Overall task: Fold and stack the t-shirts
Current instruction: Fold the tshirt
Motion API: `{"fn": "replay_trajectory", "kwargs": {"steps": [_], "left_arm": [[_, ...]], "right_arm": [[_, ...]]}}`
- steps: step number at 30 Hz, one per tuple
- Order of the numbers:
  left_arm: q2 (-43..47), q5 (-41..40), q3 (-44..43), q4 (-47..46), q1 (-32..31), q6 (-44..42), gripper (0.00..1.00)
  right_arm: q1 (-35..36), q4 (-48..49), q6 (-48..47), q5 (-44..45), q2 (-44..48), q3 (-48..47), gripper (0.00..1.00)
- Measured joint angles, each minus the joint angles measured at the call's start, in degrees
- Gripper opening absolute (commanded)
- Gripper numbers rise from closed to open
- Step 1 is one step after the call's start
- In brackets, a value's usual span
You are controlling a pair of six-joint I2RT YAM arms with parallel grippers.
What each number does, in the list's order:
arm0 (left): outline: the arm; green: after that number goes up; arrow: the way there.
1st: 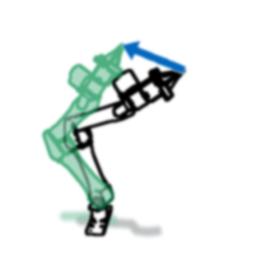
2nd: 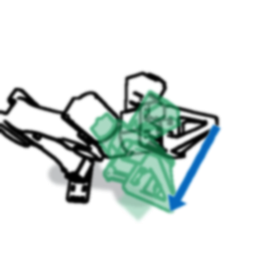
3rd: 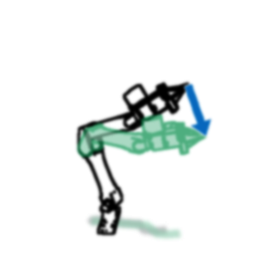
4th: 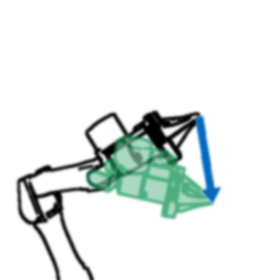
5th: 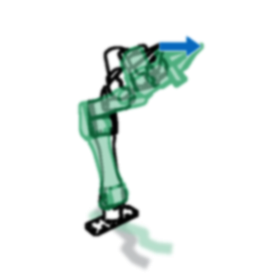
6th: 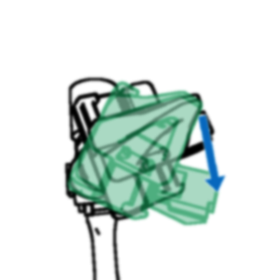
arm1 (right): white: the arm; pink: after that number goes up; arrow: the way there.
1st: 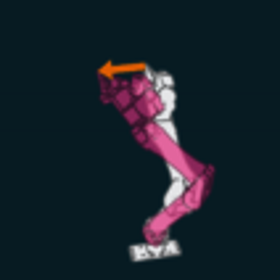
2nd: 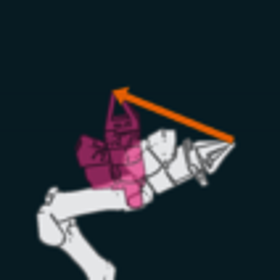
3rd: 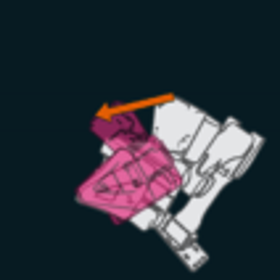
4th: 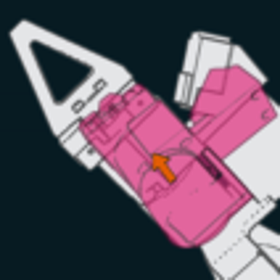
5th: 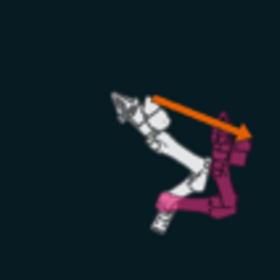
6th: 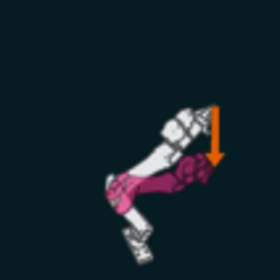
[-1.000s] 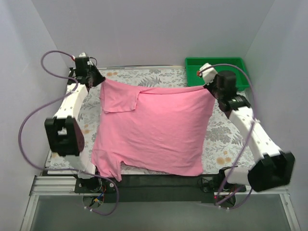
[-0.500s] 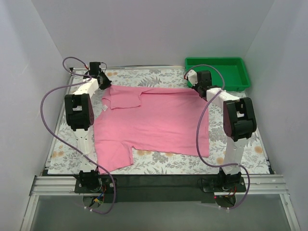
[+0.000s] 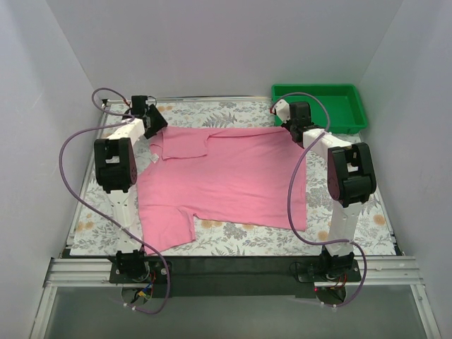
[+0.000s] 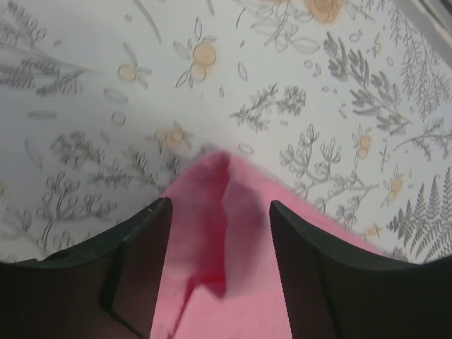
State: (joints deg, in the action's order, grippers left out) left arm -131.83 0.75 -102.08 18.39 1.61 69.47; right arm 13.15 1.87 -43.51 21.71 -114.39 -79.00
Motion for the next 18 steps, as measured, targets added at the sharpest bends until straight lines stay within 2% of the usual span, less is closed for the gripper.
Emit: {"fn": "replay_trajectory", "kwargs": {"steps": [6, 10, 18], "left_arm": [[10.0, -1.3, 10.7, 3.3, -0.1, 2.0, 0.55], [16.0, -2.9, 16.3, 6.4, -0.4, 3.2, 0.49], [19.6, -3.7, 19.9, 10.3, -2.6, 4.0, 0.38]], "right_arm": [[0.0, 0.0, 0.1, 0.0, 0.0, 0.0, 0.01], [0.0, 0.1, 0.1, 0.0, 0.1, 0.0, 0.01], [0.0, 0.1, 0.2, -0.5, 0.6, 0.0, 0.01]]}}
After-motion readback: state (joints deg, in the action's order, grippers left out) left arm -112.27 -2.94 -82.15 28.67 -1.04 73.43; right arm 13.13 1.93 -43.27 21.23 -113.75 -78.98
